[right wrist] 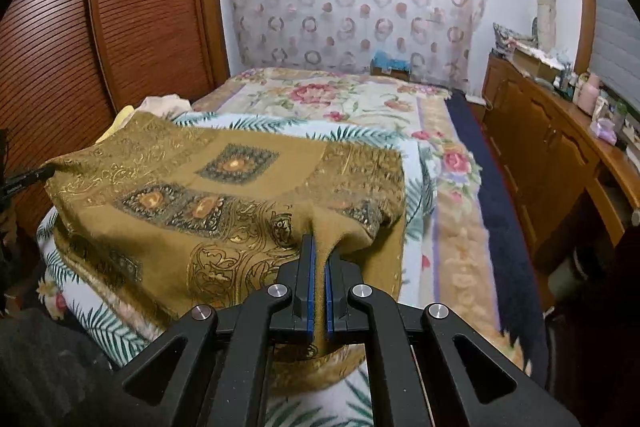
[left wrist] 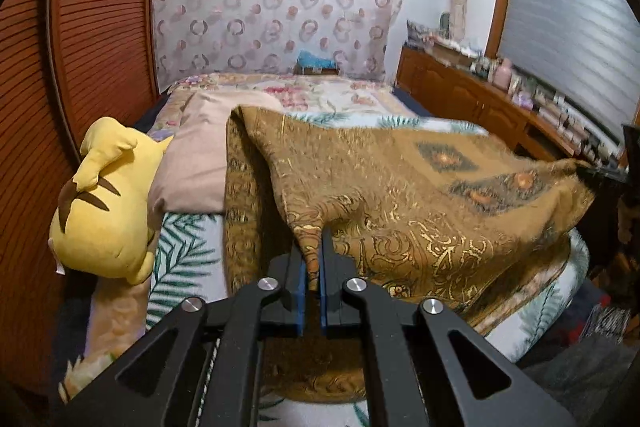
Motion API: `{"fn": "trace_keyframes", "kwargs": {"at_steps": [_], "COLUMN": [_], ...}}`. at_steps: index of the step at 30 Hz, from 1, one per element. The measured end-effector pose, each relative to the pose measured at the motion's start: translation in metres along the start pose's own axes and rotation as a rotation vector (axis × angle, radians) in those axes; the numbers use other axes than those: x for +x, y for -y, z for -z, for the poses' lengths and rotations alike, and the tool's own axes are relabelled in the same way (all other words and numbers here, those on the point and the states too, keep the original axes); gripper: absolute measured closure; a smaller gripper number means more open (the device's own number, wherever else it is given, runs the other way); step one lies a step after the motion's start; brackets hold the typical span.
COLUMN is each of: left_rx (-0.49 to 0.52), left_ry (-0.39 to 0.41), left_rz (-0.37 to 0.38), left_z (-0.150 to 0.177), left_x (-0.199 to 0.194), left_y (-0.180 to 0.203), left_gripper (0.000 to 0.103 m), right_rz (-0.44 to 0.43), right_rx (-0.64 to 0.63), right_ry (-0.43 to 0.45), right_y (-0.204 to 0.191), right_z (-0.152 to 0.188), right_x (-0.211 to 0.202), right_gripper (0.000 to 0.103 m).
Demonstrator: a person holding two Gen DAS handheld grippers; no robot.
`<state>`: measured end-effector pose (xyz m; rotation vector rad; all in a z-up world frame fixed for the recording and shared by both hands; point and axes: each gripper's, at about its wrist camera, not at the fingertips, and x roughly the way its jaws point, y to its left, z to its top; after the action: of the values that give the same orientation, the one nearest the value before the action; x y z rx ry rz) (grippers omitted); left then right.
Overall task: Fold small clothes
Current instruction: 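Fold the lifted edge over the shirt with the left gripper and release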
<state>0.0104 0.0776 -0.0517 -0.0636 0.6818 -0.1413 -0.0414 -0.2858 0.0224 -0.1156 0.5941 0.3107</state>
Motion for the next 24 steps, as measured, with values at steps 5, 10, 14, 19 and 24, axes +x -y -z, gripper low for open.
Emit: {"fn": "trace_keyframes", "kwargs": {"at_steps": [5, 10, 14, 19, 24], "left_rx": [0.007, -0.009, -0.014, -0.025, -0.054], "left_ry": [-0.063, -0.042, -0.050, -0.077, -0.113], "left_rz": [0.004, 0.012, 0.009, -0.040, -0.082], "left_z": [0.012, 0.012, 0.013, 0.019, 0.028], "left_x": [0.015, 0.012, 0.015, 0.024, 0.034], "left_y": [0.000, 0.003, 0.003, -0.004, -0.018], "left_gripper": [0.081, 0.044, 0.028, 0.028, 0.028], "right_rz": [0.026, 0.096, 0.106, 0.037, -0.031], "right_rx": [0.001, -0.057, -0.070, -0.052, -0.066], "right_ry": [-0.047, -0.038, 0.011, 0.009, -0.075], "right_y": [0.000, -0.011, -0.020, -0.032, -0.043], "right_z": [0.005, -0.008, -0.019, -0.016, -0.008], "right_x": [0.013, 0.012, 0.007, 0.030, 0.081], "right_gripper": [0.092, 0.049, 0.040, 0.039, 0.039]}}
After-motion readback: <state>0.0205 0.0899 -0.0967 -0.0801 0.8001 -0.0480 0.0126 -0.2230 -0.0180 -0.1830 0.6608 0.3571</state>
